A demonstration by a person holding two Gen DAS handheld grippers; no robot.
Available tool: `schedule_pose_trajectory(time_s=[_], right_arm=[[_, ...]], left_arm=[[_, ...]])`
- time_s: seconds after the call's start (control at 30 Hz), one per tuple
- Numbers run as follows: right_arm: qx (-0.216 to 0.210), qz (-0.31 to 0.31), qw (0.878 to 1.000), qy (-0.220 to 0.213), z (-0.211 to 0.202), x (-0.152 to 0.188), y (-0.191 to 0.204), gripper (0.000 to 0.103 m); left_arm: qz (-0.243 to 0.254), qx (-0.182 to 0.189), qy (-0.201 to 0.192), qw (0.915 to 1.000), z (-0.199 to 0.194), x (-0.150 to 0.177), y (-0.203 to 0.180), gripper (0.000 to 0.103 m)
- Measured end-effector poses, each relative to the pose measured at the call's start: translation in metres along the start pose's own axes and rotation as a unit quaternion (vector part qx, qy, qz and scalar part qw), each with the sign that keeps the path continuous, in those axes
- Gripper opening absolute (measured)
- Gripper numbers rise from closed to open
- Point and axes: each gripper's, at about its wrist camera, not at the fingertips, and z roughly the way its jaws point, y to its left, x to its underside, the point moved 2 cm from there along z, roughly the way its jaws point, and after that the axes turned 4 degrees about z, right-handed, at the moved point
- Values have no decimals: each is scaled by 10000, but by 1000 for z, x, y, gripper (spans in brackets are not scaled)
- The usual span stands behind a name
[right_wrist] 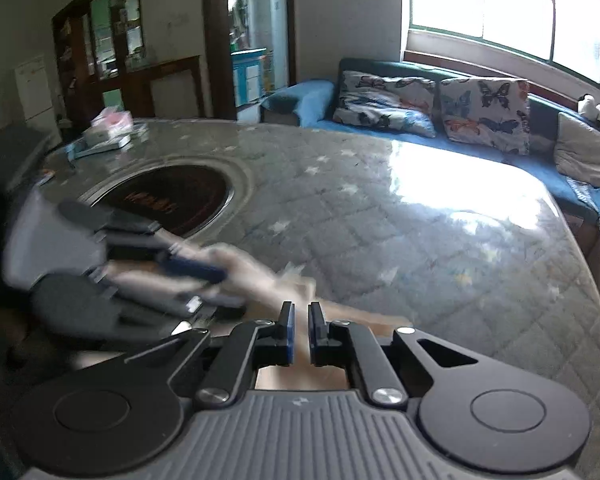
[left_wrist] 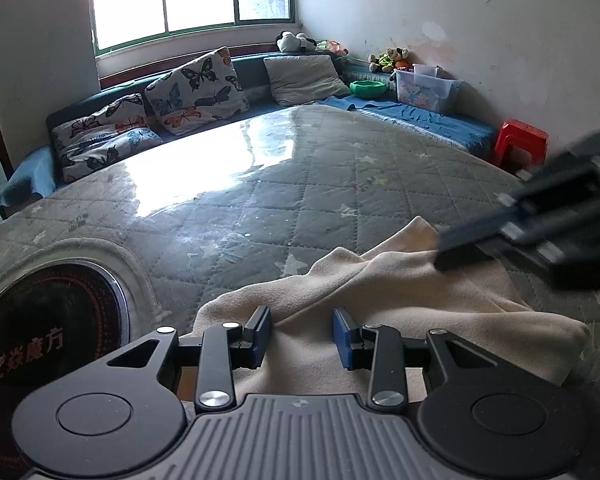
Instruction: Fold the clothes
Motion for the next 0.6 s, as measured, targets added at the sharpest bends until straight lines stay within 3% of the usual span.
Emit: schedule_pose_trajectory(time_s=[0.23,0.37,0.6], right_arm=[[-9,-192,9997,117,-15,41,19,6],[114,-186,9997,-85,-12,55,18,8],[134,66,9993,-336,-13,65,14,9]], left_arm=[[77,-50,-2,10000,0,0,-1,37],[21,-51,-14,10000,-4,1,0,37],[-178,41,-361,9992,-53,11,-11,37]])
